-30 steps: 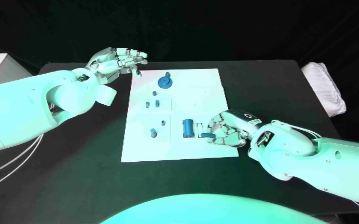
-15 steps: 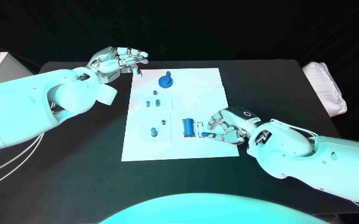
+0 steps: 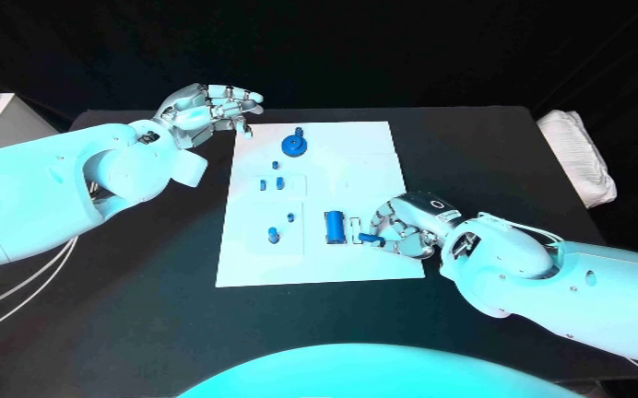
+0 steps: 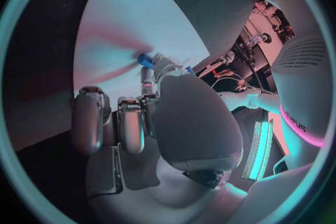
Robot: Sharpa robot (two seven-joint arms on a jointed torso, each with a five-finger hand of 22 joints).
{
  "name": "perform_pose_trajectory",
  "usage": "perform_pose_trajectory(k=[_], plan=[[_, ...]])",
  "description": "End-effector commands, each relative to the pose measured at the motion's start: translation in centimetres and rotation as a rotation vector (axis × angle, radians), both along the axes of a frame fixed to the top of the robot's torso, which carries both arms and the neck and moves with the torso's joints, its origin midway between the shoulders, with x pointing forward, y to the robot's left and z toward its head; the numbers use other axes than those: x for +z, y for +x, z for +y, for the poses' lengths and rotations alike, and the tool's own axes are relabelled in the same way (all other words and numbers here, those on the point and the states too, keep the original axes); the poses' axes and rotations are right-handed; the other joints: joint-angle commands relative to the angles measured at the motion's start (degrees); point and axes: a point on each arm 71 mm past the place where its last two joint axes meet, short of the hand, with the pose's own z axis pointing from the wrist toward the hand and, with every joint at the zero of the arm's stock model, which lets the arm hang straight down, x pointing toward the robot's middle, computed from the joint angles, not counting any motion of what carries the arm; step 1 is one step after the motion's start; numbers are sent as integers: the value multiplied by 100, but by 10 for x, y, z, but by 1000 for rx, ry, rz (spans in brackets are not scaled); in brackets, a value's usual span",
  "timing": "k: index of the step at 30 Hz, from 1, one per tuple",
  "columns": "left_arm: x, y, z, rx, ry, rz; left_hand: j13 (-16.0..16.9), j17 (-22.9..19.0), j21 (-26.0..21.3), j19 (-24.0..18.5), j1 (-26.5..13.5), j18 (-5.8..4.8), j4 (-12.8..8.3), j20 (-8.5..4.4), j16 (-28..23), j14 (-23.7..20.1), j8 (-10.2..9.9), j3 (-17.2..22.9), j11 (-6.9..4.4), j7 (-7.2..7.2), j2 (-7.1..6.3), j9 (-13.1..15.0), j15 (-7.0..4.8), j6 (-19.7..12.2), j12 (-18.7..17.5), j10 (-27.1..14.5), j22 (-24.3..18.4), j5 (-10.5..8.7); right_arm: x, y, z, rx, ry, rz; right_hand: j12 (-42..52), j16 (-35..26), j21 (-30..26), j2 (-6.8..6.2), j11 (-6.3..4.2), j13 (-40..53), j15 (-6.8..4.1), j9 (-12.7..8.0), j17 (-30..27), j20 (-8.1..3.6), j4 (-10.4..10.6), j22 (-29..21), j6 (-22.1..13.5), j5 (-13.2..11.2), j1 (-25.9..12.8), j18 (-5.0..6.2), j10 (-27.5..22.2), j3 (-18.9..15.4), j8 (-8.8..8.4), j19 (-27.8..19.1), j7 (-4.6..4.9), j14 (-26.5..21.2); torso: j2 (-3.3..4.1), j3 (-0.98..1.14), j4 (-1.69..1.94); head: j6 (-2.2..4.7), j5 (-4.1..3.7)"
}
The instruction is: Assemble the parts on the task board
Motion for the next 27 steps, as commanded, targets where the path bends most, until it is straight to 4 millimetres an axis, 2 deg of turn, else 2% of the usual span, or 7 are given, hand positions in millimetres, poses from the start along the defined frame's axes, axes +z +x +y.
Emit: perform_pose_trajectory(k=[1,4,10,15,18,27], plan=[[1,-1,-2,-18,-11,-1,-5,8,-22,45,-1,88,38,10,27,-8,40,2,-8,98,55,-7,18,-49,27,-45,-5,15,-2,-1,1,12,-27,9,46,28,57,-27,-42,1117,-46,-5,1311,-39,-2,1051,49,24,0,-10,268,61,10,345,-14,544,4,-1,0,3,-7],[1,-1,-2,-18,-11,-1,-5,8,-22,45,-1,88,38,10,27,-8,40,2,-8,98,55,-7,18,-49,27,-45,-5,15,-2,-1,2,8,-23,5,80,39,103,12,-70,1133,-67,-2,1323,-55,-6,1070,105,90,-18,-18,288,189,26,357,-47,547,4,1,2,2,-7],[1,-1,-2,-16,-11,0,-5,8,-22,45,-1,88,38,10,27,-8,40,2,-8,98,55,-7,18,-49,27,-45,-5,15,1,0,1,-18,11,-20,258,91,282,122,-162,1220,-140,60,1383,-115,-11,1141,251,417,-175,-50,377,574,145,400,-155,564,6,-1,2,-12,-7],[1,-1,-1,-15,-10,0,-5,8,-22,45,-1,88,38,10,27,-8,40,2,-8,98,55,-7,18,-49,27,-45,-5,15,3,0,-1,-67,56,-28,411,158,445,88,-209,1298,-181,151,1461,-159,-32,1206,268,711,-346,-81,445,926,281,435,-206,584,3,-1,1,-6,-8],[1,-1,-1,-16,-10,1,-9,8,-33,52,-4,87,55,11,28,-9,45,2,-7,99,61,-7,20,-54,33,-50,-15,15,4,1,-2,-107,85,-11,500,196,542,20,-221,1344,-189,209,1504,-171,-41,1244,258,881,-499,-99,481,1117,364,454,-217,595,3,-3,3,-6,-10],[1,-1,-1,-15,-8,2,-12,8,-39,62,34,89,43,7,27,-11,51,22,-11,95,76,-7,15,-56,39,-53,-21,25,2,0,-4,-251,190,116,658,199,700,-76,-235,1422,-198,275,1508,-179,-32,1301,282,901,-765,-128,542,1270,470,483,-240,596,1,-2,3,-21,-21]])
